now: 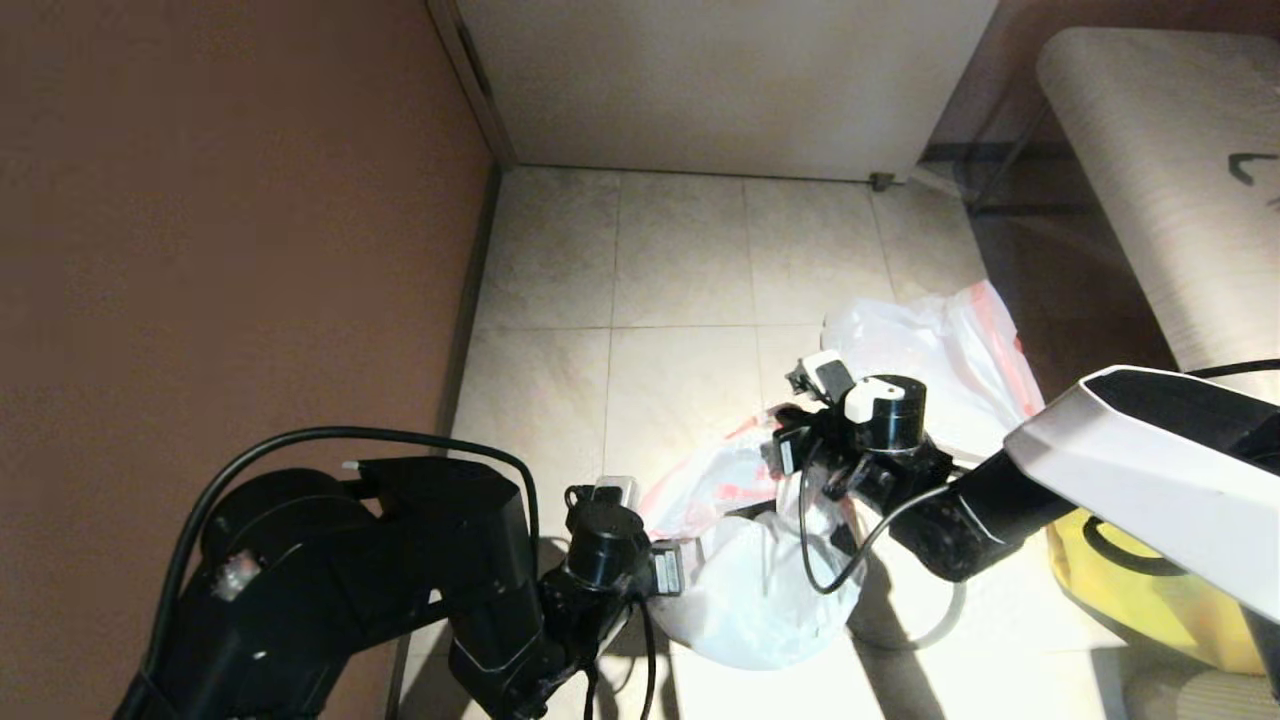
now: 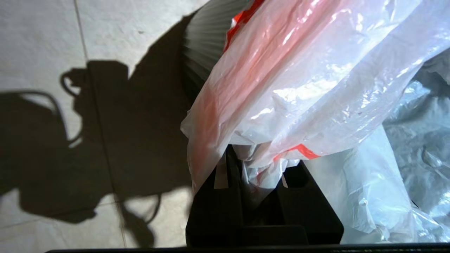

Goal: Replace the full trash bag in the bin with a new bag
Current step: Put the new garbage bag on the trash can

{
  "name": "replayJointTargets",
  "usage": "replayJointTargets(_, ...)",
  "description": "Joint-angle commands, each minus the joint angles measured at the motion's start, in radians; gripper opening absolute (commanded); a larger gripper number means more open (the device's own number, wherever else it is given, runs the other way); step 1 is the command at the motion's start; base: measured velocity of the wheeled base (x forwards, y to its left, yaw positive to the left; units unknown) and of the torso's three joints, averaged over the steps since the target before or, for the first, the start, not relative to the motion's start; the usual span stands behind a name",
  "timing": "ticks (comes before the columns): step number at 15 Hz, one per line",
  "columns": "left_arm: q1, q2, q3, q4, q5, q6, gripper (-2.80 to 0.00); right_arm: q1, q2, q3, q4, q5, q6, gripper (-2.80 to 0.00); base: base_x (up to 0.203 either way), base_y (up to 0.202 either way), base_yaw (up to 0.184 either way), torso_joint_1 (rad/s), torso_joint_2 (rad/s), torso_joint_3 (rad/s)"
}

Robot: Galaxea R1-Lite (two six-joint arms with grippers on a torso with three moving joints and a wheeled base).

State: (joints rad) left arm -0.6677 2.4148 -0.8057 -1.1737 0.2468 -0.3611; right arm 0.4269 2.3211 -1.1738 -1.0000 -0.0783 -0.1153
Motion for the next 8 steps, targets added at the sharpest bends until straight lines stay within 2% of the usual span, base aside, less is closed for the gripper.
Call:
replayJointTargets(1,0.005,0.017,-0.001,-0.018,0.006,-0.002,-2.80,-0.046,0.039,-0.006,-0.005,0.001,-0.002,-2.80,0.000,0.000,0.000,0.000,0.00,0.000)
replayJointTargets(8,0.039,0.041,-0.055,-0.011,0.038,-0.001,-2.80,-0.109,0.102,-0.003,-0.010,0.003,-0.008,-2.80,0.000,0.000,0.000,0.000,0.00,0.000)
